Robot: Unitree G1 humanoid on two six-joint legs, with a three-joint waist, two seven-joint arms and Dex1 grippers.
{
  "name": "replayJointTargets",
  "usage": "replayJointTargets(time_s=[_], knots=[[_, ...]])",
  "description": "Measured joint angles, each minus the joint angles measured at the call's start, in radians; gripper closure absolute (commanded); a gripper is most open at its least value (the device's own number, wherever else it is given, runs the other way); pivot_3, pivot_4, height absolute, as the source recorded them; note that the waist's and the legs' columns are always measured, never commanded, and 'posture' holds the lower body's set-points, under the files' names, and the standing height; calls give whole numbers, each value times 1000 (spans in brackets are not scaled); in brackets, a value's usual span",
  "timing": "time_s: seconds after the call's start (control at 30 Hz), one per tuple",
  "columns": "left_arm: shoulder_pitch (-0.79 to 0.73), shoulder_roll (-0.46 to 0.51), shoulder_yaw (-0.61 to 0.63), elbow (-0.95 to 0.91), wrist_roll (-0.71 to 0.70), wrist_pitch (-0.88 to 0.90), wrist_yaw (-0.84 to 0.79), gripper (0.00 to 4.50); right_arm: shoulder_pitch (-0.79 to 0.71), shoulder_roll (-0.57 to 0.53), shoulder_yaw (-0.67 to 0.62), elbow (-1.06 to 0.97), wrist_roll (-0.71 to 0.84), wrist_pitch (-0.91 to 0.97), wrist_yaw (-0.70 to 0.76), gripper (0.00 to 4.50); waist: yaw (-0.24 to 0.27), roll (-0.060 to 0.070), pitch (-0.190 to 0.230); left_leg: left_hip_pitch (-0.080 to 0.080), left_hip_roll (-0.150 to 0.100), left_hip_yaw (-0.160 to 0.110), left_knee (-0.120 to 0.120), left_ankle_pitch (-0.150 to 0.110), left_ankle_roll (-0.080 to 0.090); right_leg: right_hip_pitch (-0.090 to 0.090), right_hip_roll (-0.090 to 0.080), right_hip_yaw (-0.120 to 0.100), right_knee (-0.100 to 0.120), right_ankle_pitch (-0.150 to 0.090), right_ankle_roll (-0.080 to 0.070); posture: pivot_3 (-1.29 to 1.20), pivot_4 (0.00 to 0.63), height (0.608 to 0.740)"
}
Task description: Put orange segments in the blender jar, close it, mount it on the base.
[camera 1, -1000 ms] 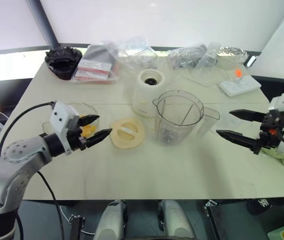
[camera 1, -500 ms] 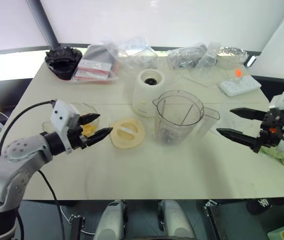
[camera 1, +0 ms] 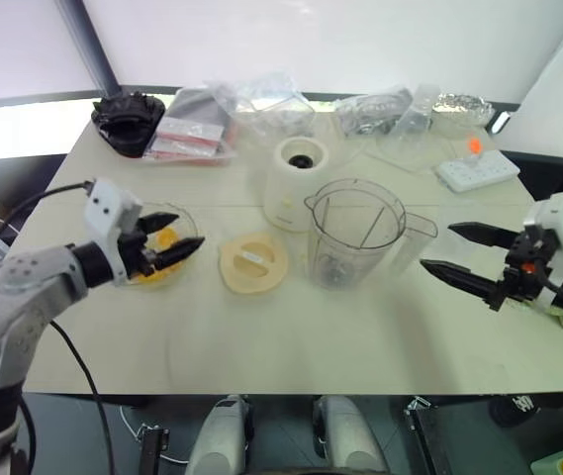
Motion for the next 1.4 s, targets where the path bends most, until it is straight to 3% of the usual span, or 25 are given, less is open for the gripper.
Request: replayJointTargets(time_s=[0.2, 0.3, 0.43, 0.57, 0.77, 0.93, 1.4], knots=[[-219, -155, -2, 98, -19, 282, 248, 1003, 62, 56, -4, -73, 16, 1, -60, 50, 0, -2, 0, 0, -1, -1, 1, 0, 0, 1, 0, 0, 0, 1, 3, 0, 150, 740], [-341, -236, 13, 193, 37, 445, 413, 1003, 72, 64, -6, -109, 30, 6, -81, 50, -3, -3, 0, 2, -1, -3, 1, 0, 0, 3, 1, 0, 1, 2, 4, 0, 150, 740], [-463, -408, 169, 350, 150, 570, 648, 1003, 73, 61, -4, -119, 54, 27, -93, 50, -6, -5, 2, 5, -1, -4, 1, 0, 0, 4, 1, 0, 2, 2, 4, 0, 150, 740], [-538, -467, 285, 407, 236, 626, 767, 1003, 49, 36, -4, -124, 84, 47, -104, 50, -3, -6, 2, 5, -1, -4, 1, 0, 0, 4, 2, 0, 2, 2, 4, 0, 150, 740], [-591, -561, 392, 444, 337, 637, 878, 1003, 55, 16, -1, -121, 85, 48, -90, 50, 14, -8, 2, 4, -2, -3, 1, 0, -1, 5, 1, 0, 2, 2, 4, 0, 150, 740], [-587, -562, 423, 514, 406, 595, 909, 1003, 57, 8, -2, -121, 88, 50, -89, 50, 18, -8, 2, 5, -2, -3, 1, 1, -1, 5, 1, -1, 2, 2, 3, 0, 150, 740], [-592, -542, 260, 903, 460, 257, 758, 1003, 104, 28, -1, -163, 87, 48, -146, 50, 21, -9, 2, 4, -2, -3, 1, 1, -2, 5, 0, -1, 1, 0, 1, 0, 150, 740]])
